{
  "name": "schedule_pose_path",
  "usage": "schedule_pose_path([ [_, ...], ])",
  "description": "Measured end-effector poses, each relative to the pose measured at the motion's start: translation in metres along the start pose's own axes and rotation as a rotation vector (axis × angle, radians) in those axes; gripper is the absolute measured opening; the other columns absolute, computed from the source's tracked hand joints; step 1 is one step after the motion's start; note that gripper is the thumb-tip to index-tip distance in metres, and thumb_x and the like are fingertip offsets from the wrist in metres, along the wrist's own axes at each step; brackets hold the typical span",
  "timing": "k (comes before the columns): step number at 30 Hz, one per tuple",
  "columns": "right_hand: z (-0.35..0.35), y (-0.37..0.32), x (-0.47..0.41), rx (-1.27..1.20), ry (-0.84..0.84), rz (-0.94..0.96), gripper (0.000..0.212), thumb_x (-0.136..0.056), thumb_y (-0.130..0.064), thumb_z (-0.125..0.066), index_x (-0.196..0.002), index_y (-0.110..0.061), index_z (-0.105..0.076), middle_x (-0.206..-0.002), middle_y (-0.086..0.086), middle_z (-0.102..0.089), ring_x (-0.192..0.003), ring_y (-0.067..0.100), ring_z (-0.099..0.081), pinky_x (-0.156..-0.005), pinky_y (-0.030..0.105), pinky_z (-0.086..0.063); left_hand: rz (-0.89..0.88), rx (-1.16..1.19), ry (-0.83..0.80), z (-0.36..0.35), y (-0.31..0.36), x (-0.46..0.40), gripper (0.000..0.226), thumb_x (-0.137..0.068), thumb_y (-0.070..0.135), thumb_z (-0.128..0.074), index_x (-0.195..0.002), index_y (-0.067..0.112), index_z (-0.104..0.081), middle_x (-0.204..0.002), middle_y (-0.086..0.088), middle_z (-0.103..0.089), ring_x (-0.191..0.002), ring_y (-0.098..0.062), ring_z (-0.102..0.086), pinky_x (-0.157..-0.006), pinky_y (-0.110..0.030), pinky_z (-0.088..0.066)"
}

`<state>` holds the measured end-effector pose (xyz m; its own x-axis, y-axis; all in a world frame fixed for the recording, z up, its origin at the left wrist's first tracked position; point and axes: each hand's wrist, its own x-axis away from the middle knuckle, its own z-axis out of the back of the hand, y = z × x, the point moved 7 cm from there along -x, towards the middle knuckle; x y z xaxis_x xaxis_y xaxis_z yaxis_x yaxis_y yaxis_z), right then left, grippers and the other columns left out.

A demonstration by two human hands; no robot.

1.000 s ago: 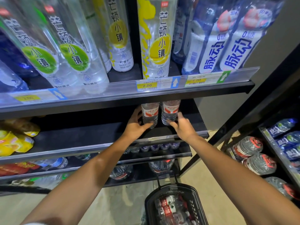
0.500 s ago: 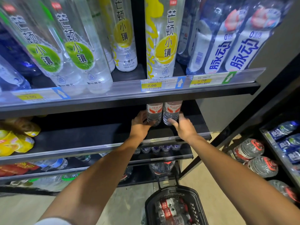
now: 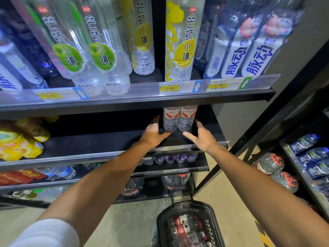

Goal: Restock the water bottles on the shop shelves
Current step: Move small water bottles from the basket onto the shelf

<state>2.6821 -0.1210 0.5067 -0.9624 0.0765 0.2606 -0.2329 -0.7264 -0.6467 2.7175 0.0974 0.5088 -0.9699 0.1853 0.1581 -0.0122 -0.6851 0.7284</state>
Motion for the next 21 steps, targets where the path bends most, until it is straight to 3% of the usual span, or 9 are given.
schedule_pose_path([
  [5, 0.006, 0.001, 0.062, 0.088, 0.046, 0.161, 0.089, -0.091, -0.059, -0.065, -0.161, -0.023, -0.024, -0.165, 0.002, -0.034, -0.152, 0.023, -0.031, -0.122, 0.042, -0.029, -0.242, -0.424, -0.051, 0.013, 0.018, 0.048, 0.086, -0.091, 0.048, -0.068, -0.159, 0.015, -0.027, -0.162, -0.011, -0.035, -0.149, -0.031, -0.032, -0.122, -0.045, -0.026],
  [8, 0.0, 0.012, 0.109, 0.177, 0.081, 0.265, 0.084, -0.092, -0.057, -0.067, -0.159, -0.019, -0.031, -0.163, 0.004, -0.037, -0.15, 0.023, -0.033, -0.122, 0.037, -0.026, -0.367, -0.529, -0.086, 0.004, 0.023, 0.091, 0.085, -0.093, 0.052, -0.064, -0.161, 0.023, -0.022, -0.168, -0.004, -0.023, -0.156, -0.028, -0.016, -0.126, -0.048, -0.013],
  [11, -0.016, 0.041, 0.158, 0.211, 0.108, 0.293, 0.081, -0.092, -0.056, -0.066, -0.157, -0.018, -0.035, -0.161, 0.005, -0.04, -0.149, 0.024, -0.035, -0.121, 0.035, -0.026, -0.488, -0.613, -0.123, -0.022, 0.025, 0.14, 0.083, -0.095, 0.054, -0.061, -0.161, 0.021, -0.023, -0.169, -0.002, -0.02, -0.157, -0.024, -0.011, -0.128, -0.045, -0.009],
  [17, -0.071, 0.143, 0.251, 0.083, 0.022, 0.096, 0.076, -0.096, -0.057, -0.059, -0.157, -0.018, -0.035, -0.16, 0.005, -0.04, -0.148, 0.023, -0.035, -0.118, 0.03, -0.026, -0.661, -0.719, -0.422, -0.124, 0.005, 0.21, 0.081, -0.095, 0.052, -0.062, -0.159, 0.018, -0.028, -0.166, -0.006, -0.027, -0.154, -0.029, -0.023, -0.125, -0.049, -0.016],
  [20, -0.097, 0.196, 0.302, -0.081, 0.003, -0.077, 0.062, -0.097, -0.046, -0.064, -0.15, -0.019, -0.045, -0.15, 0.006, -0.051, -0.135, 0.017, -0.048, -0.106, 0.012, -0.033, -0.653, -0.812, -0.619, -0.183, -0.012, 0.224, 0.078, -0.098, 0.054, -0.055, -0.16, 0.017, -0.026, -0.167, -0.007, -0.022, -0.155, -0.026, -0.02, -0.126, -0.039, -0.012],
  [21, -0.106, 0.211, 0.318, -0.148, -0.003, -0.133, 0.057, -0.097, -0.042, -0.066, -0.147, -0.02, -0.049, -0.146, 0.005, -0.055, -0.129, 0.014, -0.053, -0.105, 0.013, -0.04, -0.643, -0.8, -0.675, -0.202, -0.016, 0.226, 0.077, -0.098, 0.052, -0.057, -0.159, 0.014, -0.029, -0.166, -0.009, -0.026, -0.154, -0.027, -0.023, -0.125, -0.038, -0.014],
])
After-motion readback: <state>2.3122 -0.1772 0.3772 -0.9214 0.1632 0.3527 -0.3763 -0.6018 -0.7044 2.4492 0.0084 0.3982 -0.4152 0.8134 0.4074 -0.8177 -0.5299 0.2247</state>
